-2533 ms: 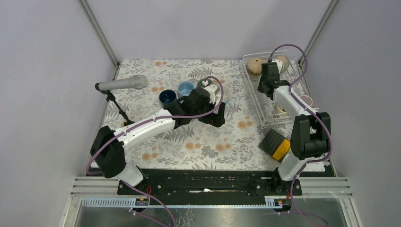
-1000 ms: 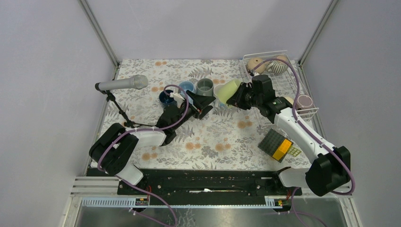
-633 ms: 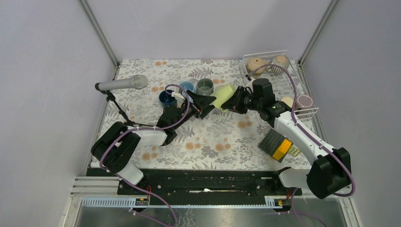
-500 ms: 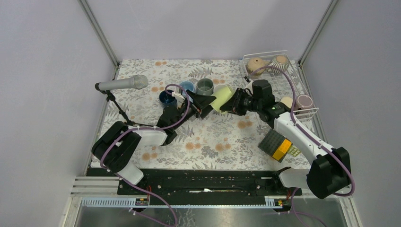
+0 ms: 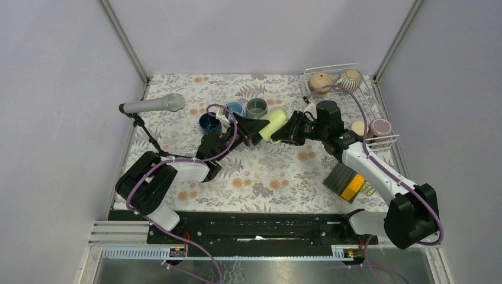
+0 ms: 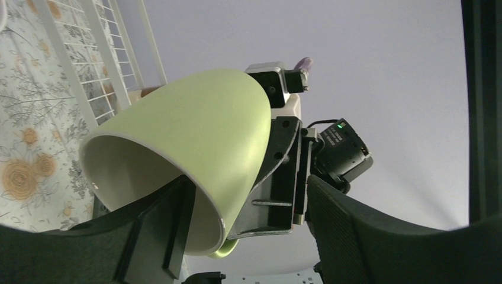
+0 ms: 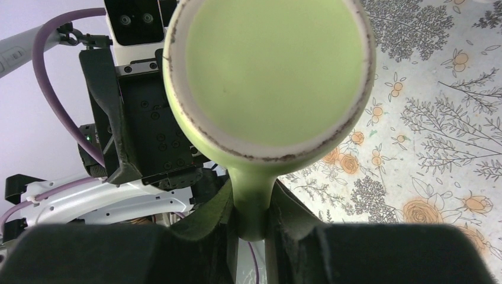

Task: Unload the cups from the dish rack
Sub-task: Place the cup at the center of the board.

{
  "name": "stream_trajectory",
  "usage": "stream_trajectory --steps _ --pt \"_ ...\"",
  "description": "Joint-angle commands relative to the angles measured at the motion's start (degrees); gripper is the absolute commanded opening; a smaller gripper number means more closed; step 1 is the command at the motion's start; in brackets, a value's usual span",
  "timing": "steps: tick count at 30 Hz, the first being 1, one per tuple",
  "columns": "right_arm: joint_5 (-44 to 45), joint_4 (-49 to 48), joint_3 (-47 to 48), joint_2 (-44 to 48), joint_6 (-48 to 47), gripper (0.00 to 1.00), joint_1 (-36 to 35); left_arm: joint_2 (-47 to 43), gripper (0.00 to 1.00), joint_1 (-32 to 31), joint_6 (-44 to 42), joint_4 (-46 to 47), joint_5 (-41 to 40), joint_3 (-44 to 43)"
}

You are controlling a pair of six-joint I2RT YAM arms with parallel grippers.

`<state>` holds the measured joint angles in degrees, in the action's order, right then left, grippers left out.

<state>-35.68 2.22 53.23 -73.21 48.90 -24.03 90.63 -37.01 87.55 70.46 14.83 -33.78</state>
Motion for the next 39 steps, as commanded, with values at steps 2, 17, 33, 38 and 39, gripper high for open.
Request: stream_trajectory --steps 2,17,33,38,39 --pt "-5.5 -9.64 -0.66 2.9 2.25 0.0 -0.57 -0.71 0.64 0.48 1.2 6.58 1.25 -1.44" --pt "-6.01 -12.73 -3.64 4.49 4.72 0.0 -0.49 -1.54 0.0 0.47 -0.11 5.44 2.35 -3.23" --pt "12.46 4.91 -2.8 12.54 -3.09 0.85 -0.44 -7.64 0.0 0.39 -9.99 -9.9 0.95 -5.21" --pt "22.02 12.9 -1.21 15.7 -7.22 0.9 -0.5 -11.77 0.0 0.16 -17.78 -24.12 -0.44 -6.12" --pt "23.54 14.07 -0.94 16.24 -7.58 0.91 -0.5 -13.08 0.0 0.13 -19.42 -27.27 -0.95 -6.36"
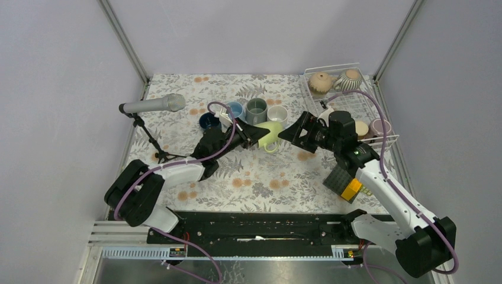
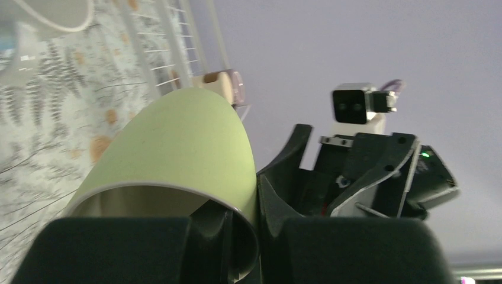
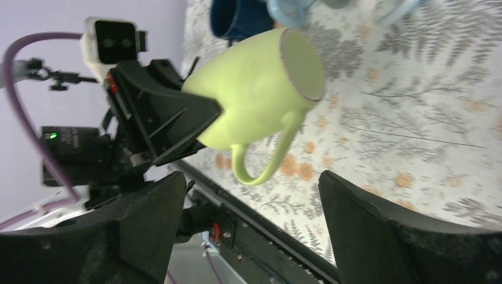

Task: Unload the cups from the dish rack
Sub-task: Place the cup at the center of the board.

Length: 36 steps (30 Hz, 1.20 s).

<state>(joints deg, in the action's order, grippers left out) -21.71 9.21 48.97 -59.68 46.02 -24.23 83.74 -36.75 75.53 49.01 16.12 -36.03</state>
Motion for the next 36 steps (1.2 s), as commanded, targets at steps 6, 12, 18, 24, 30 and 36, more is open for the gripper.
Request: stream_trajectory --steps 6,12,18,24,30,36 --pt "15.35 10.18 5.75 4.27 -7.83 0.98 -0.33 -9.73 0.0 -2.53 -21.03 -30.76 -8.14 -9.64" --pt "16.97 11.44 8.59 2.38 -9.6 1.0 -0.31 -7.86 0.0 -4.35 -32.25 -51.44 -13.34 -16.77" --pt "16.88 11.44 9.53 0.88 -10.05 1.0 -0.25 -4.52 0.0 -4.36 -41.07 -66.43 -19.23 -24.25" --pt "15.95 11.44 10.91 -0.88 -11.07 1.0 -0.34 3.0 0.0 -3.05 -47.3 -77.11 -20.77 -32.76" --pt "15.62 11.45 11.72 -1.61 -12.14 1.0 -0.29 9.82 0.0 -1.56 -50.32 -82.64 -22.78 -40.73" --pt "15.25 11.45 12.11 -1.89 -13.2 1.0 -0.27 14.97 0.0 0.86 -53.41 -87.01 -24.44 -47.22"
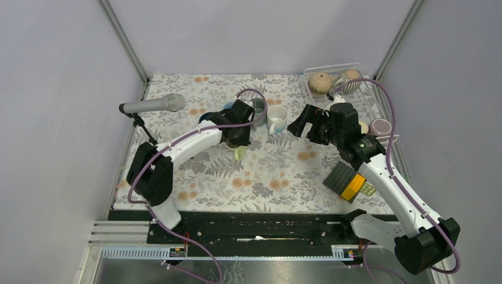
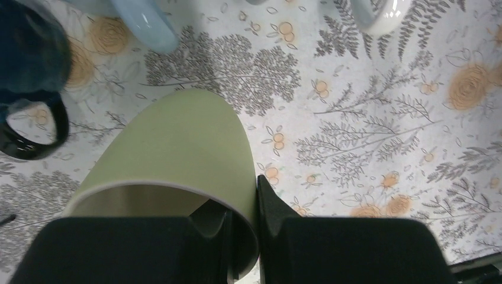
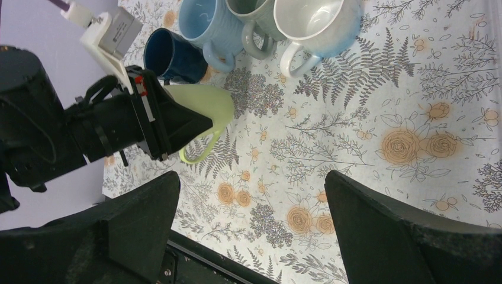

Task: Unload the cups from the dish rack
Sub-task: Place the cup at the center of the board.

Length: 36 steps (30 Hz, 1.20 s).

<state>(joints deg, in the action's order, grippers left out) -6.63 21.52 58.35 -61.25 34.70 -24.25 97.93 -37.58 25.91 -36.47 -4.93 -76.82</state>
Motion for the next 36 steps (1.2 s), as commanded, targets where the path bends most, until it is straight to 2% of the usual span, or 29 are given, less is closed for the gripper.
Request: stream_trajectory --steps 1,15,25,32,36 --pt "0.28 -0.86 2.74 -0.34 -2.05 1.0 -0.33 1.54 0.0 2.05 -4.19 -2.15 -3.35 -7.25" --pt "0.74 -1.12 2.82 -1.31 -3.56 1.0 -0.23 10.45 0.0 4.96 -8.11 -7.14 -4.41 -15.56" --pt "0.66 -1.61 2.3 -2.08 -3.63 1.0 -0.27 12.79 0.0 6.34 -9.03 -7.83 -4.16 -16.18" --pt "0.57 -1.76 2.72 -3.14 -3.67 1.0 -0.19 13.22 0.11 6.64 -9.13 -7.82 -3.51 -16.25" --pt "0.42 -1.74 3.13 -3.88 -3.73 1.0 -0.24 13.25 0.21 6.81 -9.05 -7.82 -3.32 -16.5"
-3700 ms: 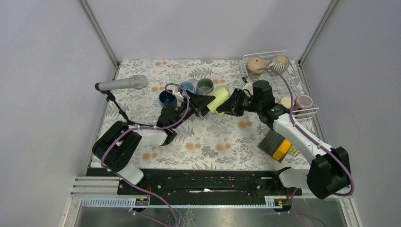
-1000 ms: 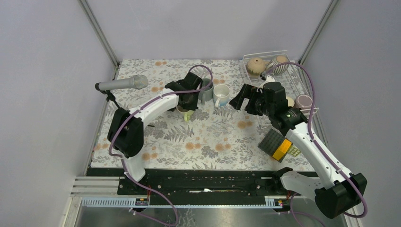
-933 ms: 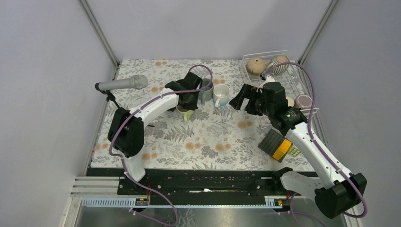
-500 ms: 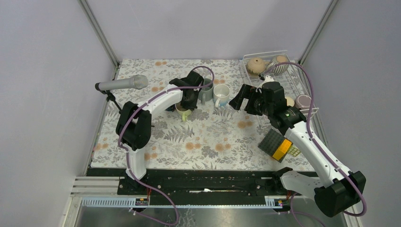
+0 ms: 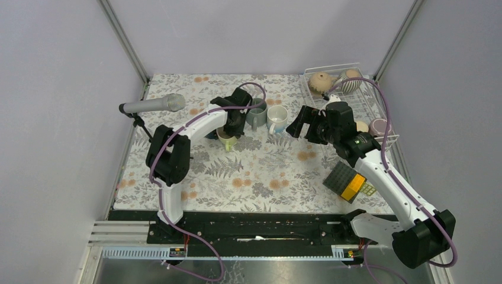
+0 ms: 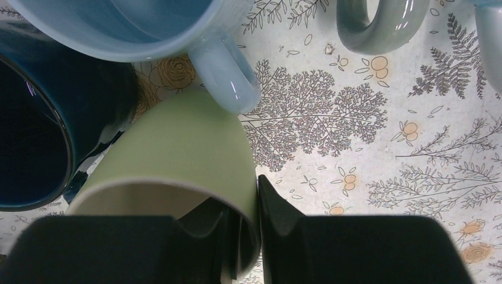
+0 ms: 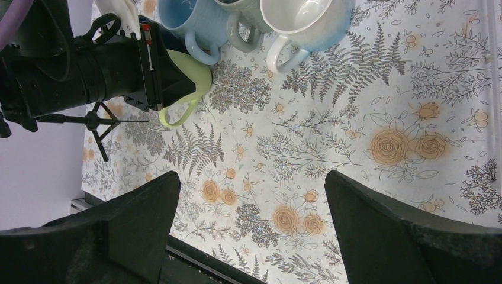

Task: Unload the cups from the dish rack
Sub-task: Place the cup at the center of the board.

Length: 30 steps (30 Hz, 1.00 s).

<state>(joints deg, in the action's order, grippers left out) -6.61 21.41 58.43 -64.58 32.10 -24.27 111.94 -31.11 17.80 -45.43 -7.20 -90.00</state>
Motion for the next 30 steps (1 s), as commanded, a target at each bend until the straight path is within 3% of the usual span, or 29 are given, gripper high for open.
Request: stream_trajectory --steps 1,9,19,30 --pt "0.31 -1.63 3.23 -0.77 -1.13 1.0 -0.2 -0.63 0.24 0.35 -0.93 1.16 -0.99 -3.34" --pt "-0.24 -1.63 4.46 -2.13 -0.93 1.0 -0.24 -1.33 0.36 0.35 -1.01 1.19 -1.59 -4.08" --pt "0.17 -1.58 5.5 -3.32 0.31 1.0 -0.28 -5.06 0.63 0.07 -1.34 2.11 0.17 -5.49" --pt "3.01 -0.58 6.37 -4.2 1.57 1.0 -0.26 -10.29 0.86 -5.51 -1.63 6.89 0.97 -1.93"
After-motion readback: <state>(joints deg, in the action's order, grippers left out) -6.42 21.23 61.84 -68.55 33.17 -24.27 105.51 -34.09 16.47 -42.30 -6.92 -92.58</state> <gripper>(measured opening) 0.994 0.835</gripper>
